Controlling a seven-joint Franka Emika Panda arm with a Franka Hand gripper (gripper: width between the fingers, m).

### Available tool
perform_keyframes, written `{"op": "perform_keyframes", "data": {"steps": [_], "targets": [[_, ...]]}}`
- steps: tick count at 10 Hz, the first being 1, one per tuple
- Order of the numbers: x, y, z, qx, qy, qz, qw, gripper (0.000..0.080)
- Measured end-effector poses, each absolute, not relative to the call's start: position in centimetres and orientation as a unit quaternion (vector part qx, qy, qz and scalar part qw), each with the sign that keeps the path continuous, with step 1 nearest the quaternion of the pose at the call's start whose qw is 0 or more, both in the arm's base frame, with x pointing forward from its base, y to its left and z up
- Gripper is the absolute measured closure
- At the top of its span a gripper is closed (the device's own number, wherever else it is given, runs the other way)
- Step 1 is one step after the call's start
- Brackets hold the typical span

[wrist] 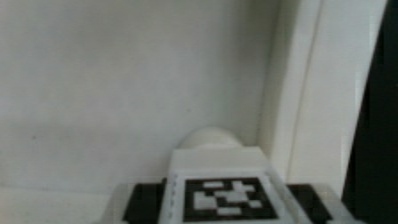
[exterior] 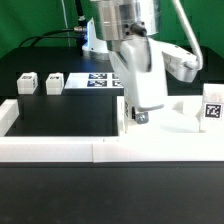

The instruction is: Assemble square table

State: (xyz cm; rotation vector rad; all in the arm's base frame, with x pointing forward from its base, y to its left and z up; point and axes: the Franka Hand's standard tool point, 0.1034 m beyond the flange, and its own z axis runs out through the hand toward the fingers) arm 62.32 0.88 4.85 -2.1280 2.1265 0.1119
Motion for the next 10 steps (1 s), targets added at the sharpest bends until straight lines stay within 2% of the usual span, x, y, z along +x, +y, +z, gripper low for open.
{"op": "perform_keyframes", "data": {"steps": [2,3,10], "targets": [[62.39,0.86,4.87,-0.641,0.762,0.05,0.079,0.0519],[62.42,0.77,4.89,-0.602,0.792,0.055,0.079,0.0519],[62.26,0.48,4.97,-0.523,0.848,0.053,0.065,0.0518]]}}
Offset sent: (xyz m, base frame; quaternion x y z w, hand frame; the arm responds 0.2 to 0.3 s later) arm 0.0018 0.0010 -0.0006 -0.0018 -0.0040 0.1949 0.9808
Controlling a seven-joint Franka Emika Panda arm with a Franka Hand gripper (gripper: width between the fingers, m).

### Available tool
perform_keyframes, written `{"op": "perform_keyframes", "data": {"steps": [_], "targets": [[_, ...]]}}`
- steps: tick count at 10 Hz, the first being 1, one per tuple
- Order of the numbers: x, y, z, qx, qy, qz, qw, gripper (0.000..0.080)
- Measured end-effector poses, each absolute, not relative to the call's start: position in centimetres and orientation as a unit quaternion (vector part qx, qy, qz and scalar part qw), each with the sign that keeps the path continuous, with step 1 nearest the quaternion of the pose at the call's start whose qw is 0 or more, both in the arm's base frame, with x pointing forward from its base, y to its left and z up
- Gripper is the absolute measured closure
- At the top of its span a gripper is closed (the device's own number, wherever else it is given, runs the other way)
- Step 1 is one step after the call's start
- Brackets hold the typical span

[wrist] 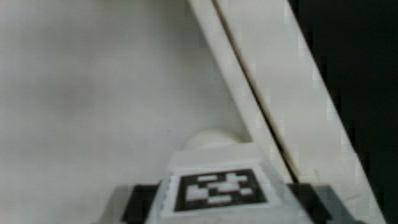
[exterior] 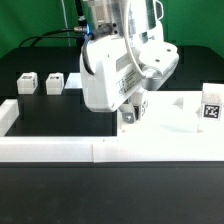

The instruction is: Assemble square table

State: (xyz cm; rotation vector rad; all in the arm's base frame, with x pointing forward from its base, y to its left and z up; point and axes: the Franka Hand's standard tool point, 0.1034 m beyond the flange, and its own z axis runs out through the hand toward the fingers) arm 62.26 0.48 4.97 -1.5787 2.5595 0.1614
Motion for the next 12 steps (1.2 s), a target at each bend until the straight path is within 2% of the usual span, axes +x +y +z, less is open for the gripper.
{"op": "perform_keyframes", "data": {"steps": [1,2,3,4,7,8,12], "targets": [[62.3,0.5,5.0,-0.523,0.848,0.053,0.065,0.0335],[62.3,0.6,5.1,-0.528,0.845,0.053,0.066,0.0335],[62.3,0.9,5.7,-0.536,0.839,0.052,0.07,0.0192],[62.4,1.3,6.7,-0.541,0.836,0.051,0.076,0.0157],[62.1,2.8,9.6,-0.555,0.826,0.049,0.093,0.0151],[62.3,2.9,10.0,-0.57,0.815,0.046,0.097,0.015],[62.1,2.9,9.6,-0.569,0.815,0.047,0.094,0.015]]}}
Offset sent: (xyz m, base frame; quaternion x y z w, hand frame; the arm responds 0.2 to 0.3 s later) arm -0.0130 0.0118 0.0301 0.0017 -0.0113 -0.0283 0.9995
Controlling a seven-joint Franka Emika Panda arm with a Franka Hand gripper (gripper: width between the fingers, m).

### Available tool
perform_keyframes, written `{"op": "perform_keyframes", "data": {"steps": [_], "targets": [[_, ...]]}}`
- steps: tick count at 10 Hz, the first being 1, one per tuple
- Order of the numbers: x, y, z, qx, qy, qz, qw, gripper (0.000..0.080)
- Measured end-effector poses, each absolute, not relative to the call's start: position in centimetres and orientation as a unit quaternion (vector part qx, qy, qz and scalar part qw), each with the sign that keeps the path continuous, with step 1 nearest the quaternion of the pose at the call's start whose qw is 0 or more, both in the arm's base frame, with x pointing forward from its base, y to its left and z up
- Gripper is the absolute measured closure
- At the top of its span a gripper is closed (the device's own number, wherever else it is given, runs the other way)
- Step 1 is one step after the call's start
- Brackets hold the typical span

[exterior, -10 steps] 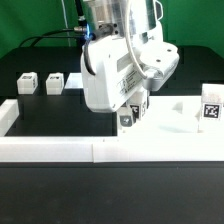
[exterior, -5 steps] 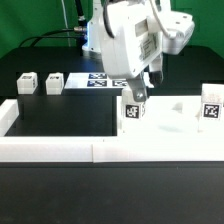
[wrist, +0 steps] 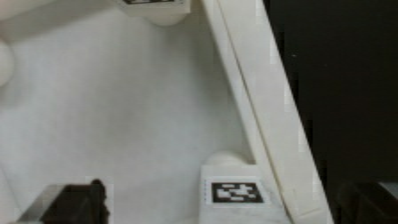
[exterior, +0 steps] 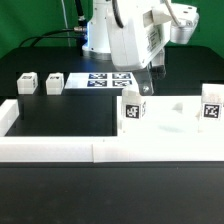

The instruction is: Assemble square table

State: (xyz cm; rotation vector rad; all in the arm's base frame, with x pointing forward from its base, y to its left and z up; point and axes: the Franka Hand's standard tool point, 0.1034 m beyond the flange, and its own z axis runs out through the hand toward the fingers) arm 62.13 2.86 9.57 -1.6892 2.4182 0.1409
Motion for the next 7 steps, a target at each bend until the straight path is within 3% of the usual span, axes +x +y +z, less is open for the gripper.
{"op": "perform_keyframes", "data": {"steps": [7], "targets": [[62.13,2.85,9.73,-0.628,0.771,0.041,0.099,0.015]]}}
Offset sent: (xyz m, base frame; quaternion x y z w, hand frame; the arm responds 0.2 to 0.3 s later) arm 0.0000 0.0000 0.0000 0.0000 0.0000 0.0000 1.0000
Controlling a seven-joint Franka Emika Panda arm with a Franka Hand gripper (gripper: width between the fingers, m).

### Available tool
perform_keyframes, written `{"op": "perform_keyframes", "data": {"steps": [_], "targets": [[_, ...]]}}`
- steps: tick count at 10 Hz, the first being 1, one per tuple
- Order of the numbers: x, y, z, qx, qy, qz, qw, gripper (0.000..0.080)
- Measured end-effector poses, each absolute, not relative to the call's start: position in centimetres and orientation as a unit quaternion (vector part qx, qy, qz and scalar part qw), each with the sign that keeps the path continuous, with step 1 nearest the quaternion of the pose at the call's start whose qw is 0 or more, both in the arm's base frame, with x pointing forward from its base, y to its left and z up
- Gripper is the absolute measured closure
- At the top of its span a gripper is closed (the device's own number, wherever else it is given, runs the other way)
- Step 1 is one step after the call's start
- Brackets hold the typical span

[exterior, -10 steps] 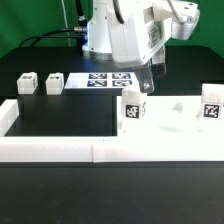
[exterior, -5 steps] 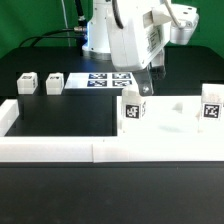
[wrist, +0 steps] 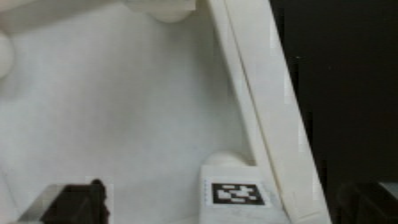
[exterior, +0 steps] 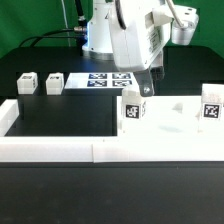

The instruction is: Assemble square table

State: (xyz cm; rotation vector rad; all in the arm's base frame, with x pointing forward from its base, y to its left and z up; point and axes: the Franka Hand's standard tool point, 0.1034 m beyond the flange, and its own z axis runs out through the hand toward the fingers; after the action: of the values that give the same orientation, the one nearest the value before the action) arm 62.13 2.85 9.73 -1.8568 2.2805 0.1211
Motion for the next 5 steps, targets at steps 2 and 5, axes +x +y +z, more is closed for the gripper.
{"op": "perform_keyframes", "data": {"steps": [2,5], "targets": [[62.14,2.93,10.68,-0.729,0.676,0.015,0.112,0.015],[61.98,2.85,10.58,-0.802,0.587,0.0,0.111,0.015]]}}
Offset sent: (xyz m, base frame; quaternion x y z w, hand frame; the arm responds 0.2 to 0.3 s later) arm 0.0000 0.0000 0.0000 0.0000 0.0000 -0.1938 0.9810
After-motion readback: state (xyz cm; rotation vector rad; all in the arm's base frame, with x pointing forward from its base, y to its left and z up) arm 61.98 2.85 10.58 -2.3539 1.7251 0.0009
